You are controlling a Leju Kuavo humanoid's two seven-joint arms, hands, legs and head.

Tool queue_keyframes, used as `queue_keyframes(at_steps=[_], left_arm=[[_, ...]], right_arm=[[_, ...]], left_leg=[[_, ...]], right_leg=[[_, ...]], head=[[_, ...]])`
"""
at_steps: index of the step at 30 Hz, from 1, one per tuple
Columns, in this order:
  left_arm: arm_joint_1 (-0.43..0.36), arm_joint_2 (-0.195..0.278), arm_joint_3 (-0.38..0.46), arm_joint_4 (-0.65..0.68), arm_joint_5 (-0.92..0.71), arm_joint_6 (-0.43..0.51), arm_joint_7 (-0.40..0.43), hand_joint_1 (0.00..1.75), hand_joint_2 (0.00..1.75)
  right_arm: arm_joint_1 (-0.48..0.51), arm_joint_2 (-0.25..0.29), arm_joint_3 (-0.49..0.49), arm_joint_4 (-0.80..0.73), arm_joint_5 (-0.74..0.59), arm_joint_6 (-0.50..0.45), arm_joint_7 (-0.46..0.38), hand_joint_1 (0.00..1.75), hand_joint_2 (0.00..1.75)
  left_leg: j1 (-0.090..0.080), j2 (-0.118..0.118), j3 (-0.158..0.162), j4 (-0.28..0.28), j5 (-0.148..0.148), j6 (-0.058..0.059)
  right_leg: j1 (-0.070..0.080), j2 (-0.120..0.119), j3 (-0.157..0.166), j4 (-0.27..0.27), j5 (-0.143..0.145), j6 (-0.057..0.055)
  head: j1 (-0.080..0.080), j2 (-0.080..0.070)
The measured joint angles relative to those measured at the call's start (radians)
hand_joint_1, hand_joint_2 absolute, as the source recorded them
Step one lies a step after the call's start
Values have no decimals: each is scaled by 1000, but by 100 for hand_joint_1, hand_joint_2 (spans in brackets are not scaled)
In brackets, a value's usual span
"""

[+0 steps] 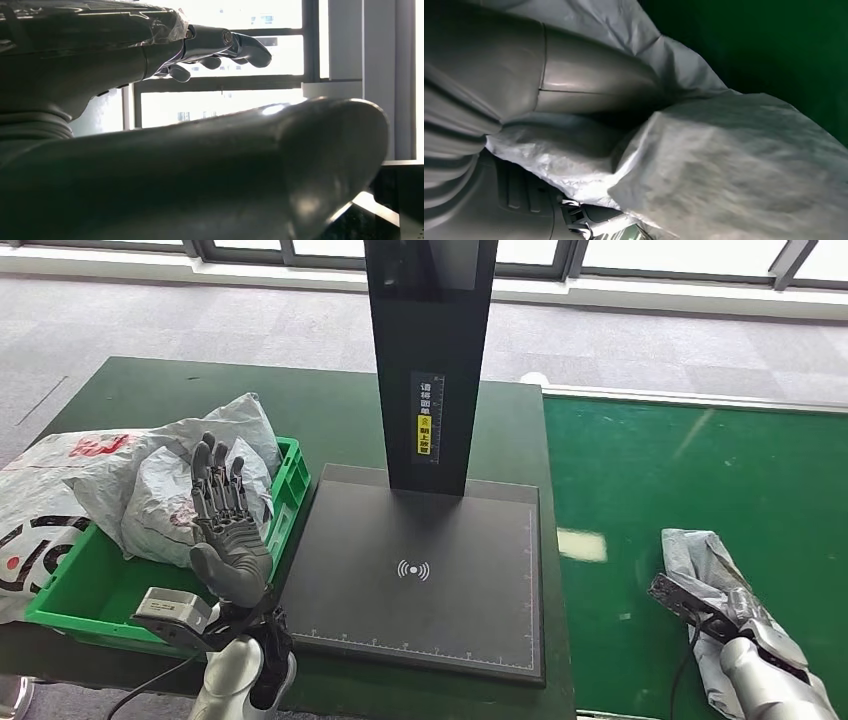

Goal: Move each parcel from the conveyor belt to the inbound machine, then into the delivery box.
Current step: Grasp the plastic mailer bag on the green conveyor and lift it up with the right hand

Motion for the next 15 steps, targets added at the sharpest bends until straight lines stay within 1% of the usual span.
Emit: queue_keyframes(at_steps=[12,15], left_arm=[[3,0,0,-1,0,0,0,0,0],[6,0,0,-2,-5,0,0,0,0]], right_arm=[[16,13,21,-20,-1,-6,13,175,175],[16,18,23,-26,-13,-47,10,175,175]], left_leg=[[0,-1,0,0,0,0],[0,-1,0,0,0,0]], right_leg=[[0,0,0,0,0,1],[0,0,0,0,0,1]], head=[[0,0],[0,0]])
